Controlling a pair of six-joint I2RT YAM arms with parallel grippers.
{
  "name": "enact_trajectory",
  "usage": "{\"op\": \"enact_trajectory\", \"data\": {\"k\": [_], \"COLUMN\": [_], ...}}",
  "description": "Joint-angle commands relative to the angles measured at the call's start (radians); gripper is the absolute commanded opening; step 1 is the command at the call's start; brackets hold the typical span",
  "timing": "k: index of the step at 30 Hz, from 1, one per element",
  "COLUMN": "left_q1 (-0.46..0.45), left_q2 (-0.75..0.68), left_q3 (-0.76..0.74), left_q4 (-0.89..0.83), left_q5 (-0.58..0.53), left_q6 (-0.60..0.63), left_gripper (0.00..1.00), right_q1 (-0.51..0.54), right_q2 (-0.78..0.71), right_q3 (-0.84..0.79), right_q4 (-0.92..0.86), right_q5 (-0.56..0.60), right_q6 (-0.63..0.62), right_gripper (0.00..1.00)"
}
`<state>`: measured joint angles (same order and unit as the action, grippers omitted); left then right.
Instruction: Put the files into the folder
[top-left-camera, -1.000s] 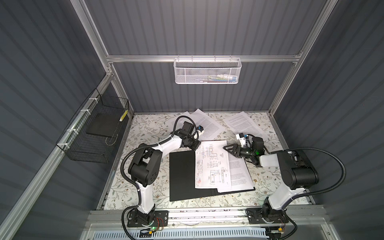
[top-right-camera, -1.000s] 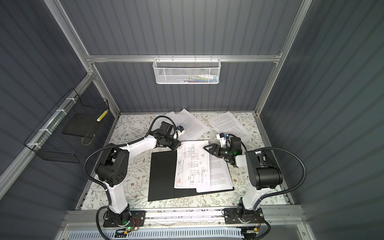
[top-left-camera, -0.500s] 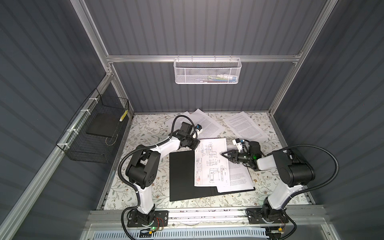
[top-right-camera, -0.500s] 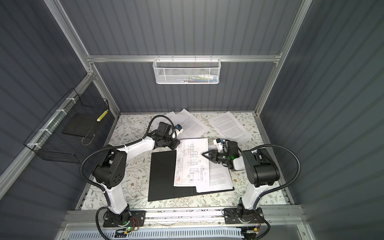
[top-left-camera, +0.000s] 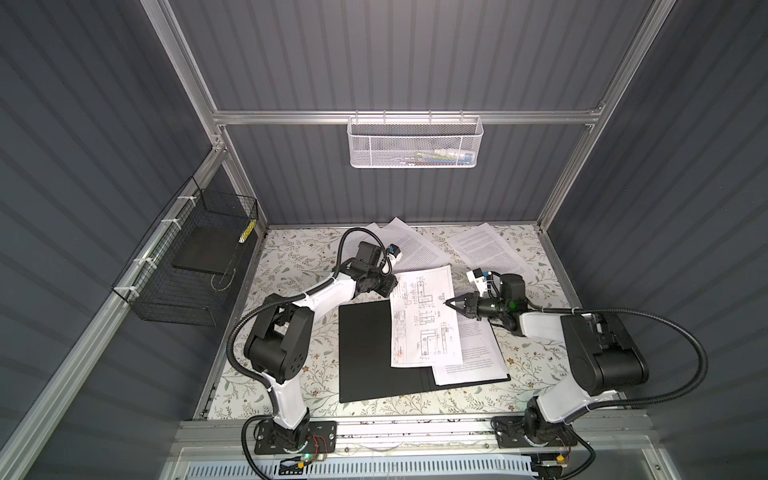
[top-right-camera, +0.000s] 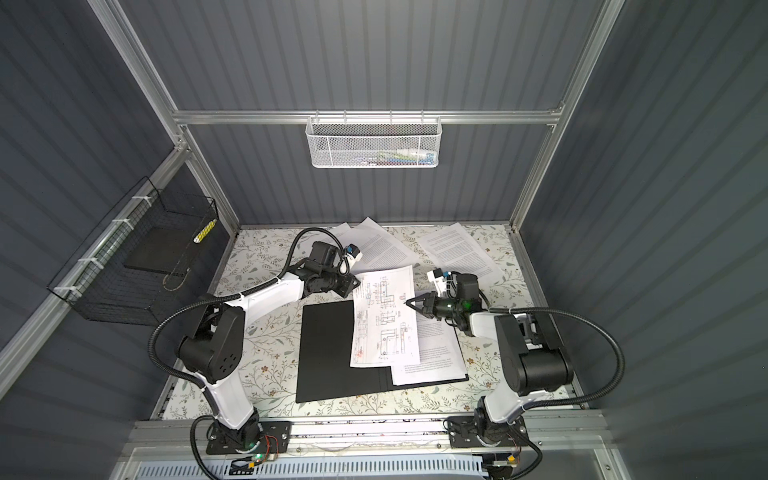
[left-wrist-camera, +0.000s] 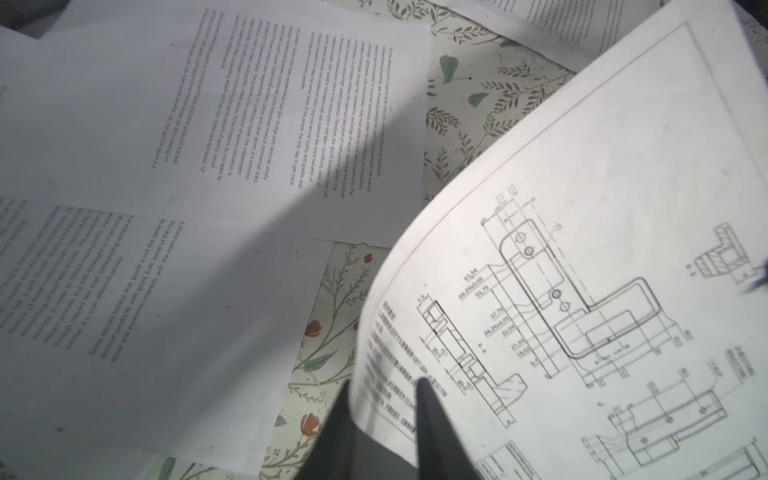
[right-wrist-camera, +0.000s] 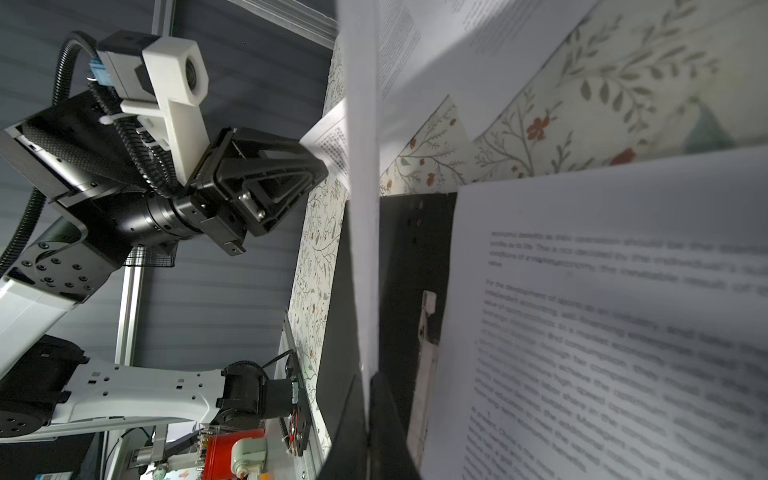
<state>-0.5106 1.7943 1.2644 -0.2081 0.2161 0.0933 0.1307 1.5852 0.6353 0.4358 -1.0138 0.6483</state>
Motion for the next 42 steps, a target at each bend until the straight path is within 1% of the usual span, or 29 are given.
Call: {"op": "enact_trajectory", "data": {"k": [1,2,4,6,7,8,9,10,12,14,16,21,26,29,31,33,35,37,39,42], "left_q1": [0.006,0.006,0.006,0.006,0.006,0.006,0.006,0.006,0.006,0.005,0.004,-0.006,-0.014,-0.022,-0.024,-0.025,-0.024,-0.024,-0.026,-0.028], "left_q2": [-0.094,-0.114,-0.159,-0.214,-0.242,-0.268,-0.293,-0.314,-0.359,-0.396,-0.420,-0.471,-0.518,-0.529,-0.526,-0.521,-0.516,-0.513,-0.509,-0.493], "left_q3": [-0.007,-0.001,0.023,0.020,0.015,0.012,0.007,-0.005,-0.035,-0.064,-0.086,-0.079,-0.118,-0.132,-0.128,-0.127,-0.128,-0.128,-0.125,-0.125], "left_q4": [-0.019,-0.030,-0.082,-0.101,-0.105,-0.116,-0.128,-0.129,-0.129,-0.117,-0.106,-0.138,-0.129,-0.126,-0.129,-0.129,-0.132,-0.133,-0.131,-0.132], "left_q5": [-0.015,-0.038,-0.058,-0.056,-0.044,-0.037,-0.030,-0.026,-0.012,0.008,0.044,0.046,0.079,0.058,0.059,0.063,0.061,0.061,0.079,0.106], "left_q6": [-0.047,-0.064,-0.071,-0.094,-0.113,-0.124,-0.133,-0.140,-0.157,-0.181,-0.192,-0.187,-0.188,-0.183,-0.180,-0.180,-0.178,-0.180,-0.186,-0.210], "left_gripper": [0.60,0.63,0.64,0.64,0.69,0.77,0.98,1.00,1.00,1.00,1.00,1.00,1.00,1.00,1.00,1.00,1.00,1.00,1.00,1.00], "right_q1": [-0.026,-0.035,-0.050,-0.072,-0.087,-0.097,-0.104,-0.112,-0.130,-0.136,-0.148,-0.152,-0.152,-0.152,-0.152,-0.152,-0.152,-0.152,-0.151,-0.148], "right_q2": [-0.063,-0.069,-0.061,-0.047,-0.045,-0.045,-0.042,-0.041,-0.033,-0.014,0.004,0.049,0.082,0.084,0.082,0.079,0.080,0.077,0.062,0.054], "right_q3": [0.083,0.116,0.219,0.323,0.364,0.400,0.440,0.468,0.515,0.555,0.567,0.563,0.558,0.545,0.532,0.514,0.502,0.475,0.437,0.407], "right_q4": [-0.263,-0.344,-0.598,-0.846,-0.944,-1.023,-1.101,-1.151,-1.239,-1.313,-1.342,-1.350,-1.325,-1.282,-1.254,-1.221,-1.207,-1.184,-1.144,-1.115], "right_q5": [-0.038,-0.052,-0.063,-0.018,0.026,0.068,0.108,0.140,0.254,0.332,0.374,0.484,0.562,0.523,0.514,0.472,0.466,0.432,0.416,0.405], "right_q6": [-0.089,-0.121,-0.258,-0.386,-0.433,-0.472,-0.516,-0.540,-0.572,-0.611,-0.635,-0.690,-0.693,-0.669,-0.648,-0.633,-0.610,-0.588,-0.560,-0.549], "right_gripper": [0.00,0.00,0.00,0.00,0.00,0.00,0.00,0.00,0.00,0.00,0.00,0.00,0.00,0.00,0.00,0.00,0.00,0.00,0.00,0.00]}}
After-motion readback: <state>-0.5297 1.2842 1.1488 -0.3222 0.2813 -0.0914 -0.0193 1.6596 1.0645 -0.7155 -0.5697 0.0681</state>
